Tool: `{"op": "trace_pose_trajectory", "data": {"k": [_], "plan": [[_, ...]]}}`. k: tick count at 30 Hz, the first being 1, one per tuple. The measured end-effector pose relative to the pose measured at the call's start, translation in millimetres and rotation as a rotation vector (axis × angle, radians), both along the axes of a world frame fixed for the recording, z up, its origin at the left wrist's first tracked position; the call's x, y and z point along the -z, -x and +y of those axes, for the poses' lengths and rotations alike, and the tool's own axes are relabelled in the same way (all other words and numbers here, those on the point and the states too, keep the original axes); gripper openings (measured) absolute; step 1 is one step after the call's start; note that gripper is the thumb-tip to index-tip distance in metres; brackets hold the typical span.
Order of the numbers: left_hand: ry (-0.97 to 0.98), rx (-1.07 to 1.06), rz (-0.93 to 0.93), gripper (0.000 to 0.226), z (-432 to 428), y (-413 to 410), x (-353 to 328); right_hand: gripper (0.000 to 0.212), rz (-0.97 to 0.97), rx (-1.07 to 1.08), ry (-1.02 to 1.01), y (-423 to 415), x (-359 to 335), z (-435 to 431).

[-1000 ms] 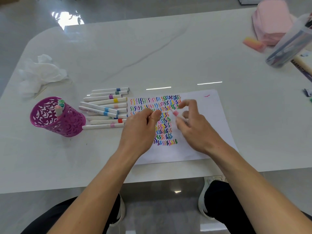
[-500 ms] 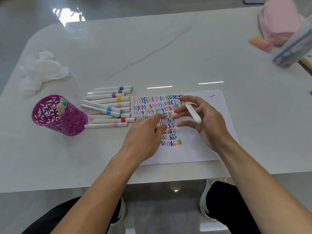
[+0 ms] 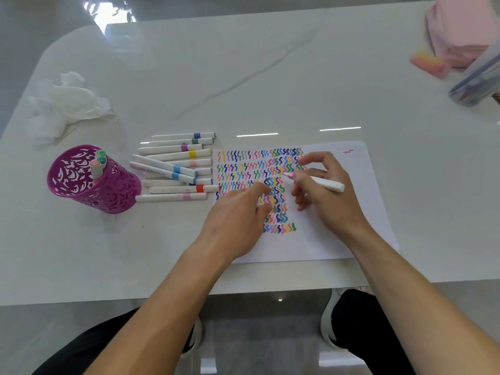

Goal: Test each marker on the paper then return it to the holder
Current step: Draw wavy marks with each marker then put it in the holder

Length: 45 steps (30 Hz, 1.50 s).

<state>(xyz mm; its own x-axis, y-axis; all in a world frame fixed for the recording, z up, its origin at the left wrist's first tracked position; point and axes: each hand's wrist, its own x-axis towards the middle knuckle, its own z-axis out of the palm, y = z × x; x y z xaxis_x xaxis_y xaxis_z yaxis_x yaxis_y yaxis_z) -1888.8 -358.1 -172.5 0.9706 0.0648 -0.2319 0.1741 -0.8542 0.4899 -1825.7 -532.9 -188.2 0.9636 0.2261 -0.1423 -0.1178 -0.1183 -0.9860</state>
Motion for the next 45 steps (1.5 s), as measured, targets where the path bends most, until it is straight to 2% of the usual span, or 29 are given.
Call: {"op": "trace_pose_trajectory", "data": {"k": [10,39,42,45], "plan": [[0.019,-0.013,0.021,0.029,0,0,0,0.028,-0.026,0.109,0.091,2,10,0],[0.089,-0.053,0.073,0.028,2,-4,4,0.027,-0.035,0.147,0.189,2,11,1],[0.092,-0.053,0.074,0.028,2,-3,2,0.028,-0.022,0.131,0.161,2,10,1],[0.089,-0.047,0.092,0.029,3,-3,0,0.029,-0.011,0.219,0.029,1,5,-2]]}}
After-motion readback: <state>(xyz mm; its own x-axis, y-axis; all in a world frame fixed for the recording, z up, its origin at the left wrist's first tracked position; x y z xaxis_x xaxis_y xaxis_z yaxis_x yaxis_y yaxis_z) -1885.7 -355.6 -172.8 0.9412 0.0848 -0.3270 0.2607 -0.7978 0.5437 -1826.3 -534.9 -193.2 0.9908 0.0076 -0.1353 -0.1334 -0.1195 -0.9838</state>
